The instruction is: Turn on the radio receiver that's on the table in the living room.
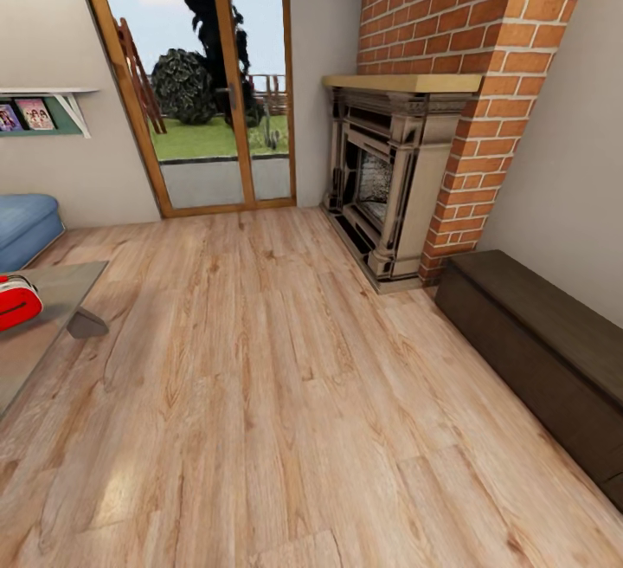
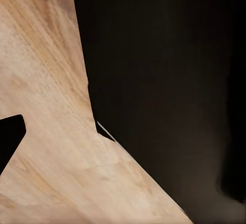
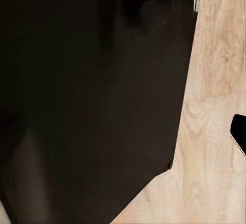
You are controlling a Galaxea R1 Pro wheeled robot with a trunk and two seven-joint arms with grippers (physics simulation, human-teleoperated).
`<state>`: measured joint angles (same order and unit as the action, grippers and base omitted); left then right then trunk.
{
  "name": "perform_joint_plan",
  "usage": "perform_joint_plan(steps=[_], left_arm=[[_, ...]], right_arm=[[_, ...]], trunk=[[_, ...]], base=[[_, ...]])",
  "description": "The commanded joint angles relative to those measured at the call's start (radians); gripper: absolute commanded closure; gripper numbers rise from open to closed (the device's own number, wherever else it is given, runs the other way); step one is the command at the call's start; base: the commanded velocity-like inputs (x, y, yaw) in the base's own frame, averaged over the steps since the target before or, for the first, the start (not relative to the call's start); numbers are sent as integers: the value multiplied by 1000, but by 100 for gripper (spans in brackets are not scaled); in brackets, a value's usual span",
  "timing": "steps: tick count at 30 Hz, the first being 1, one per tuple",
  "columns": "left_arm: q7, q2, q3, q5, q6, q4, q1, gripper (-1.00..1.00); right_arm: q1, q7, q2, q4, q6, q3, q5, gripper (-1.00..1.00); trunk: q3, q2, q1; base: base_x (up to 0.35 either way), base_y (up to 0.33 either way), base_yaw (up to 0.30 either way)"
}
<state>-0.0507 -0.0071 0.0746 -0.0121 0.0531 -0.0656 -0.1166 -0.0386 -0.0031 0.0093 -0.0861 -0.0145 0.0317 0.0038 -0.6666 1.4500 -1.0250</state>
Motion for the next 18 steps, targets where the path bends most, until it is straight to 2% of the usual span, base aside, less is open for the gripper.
perform_joint_plan(steps=[1, 5, 6, 18], left_arm=[[0, 1, -1, 0, -1, 1, 0, -100], [0, 2, -1, 0, -4, 8, 1, -100], [0, 3, 1, -1, -5, 3, 1, -100], [0, 2, 1, 0, -6, -3, 1, -100]], right_arm=[[0, 0, 0, 1, -9, 0, 0, -100], [0, 0, -2, 4, -62, 0, 1, -100], [0, 0, -4, 6, -113, 2, 1, -100], [0, 0, -3, 6, -136, 0, 1, -100]], trunk=[[0, 0, 0], [0, 0, 0], [0, 0, 0], [0, 0, 0]], base=[[0, 0, 0], [0, 0, 0], [0, 0, 0], [0, 0, 0]])
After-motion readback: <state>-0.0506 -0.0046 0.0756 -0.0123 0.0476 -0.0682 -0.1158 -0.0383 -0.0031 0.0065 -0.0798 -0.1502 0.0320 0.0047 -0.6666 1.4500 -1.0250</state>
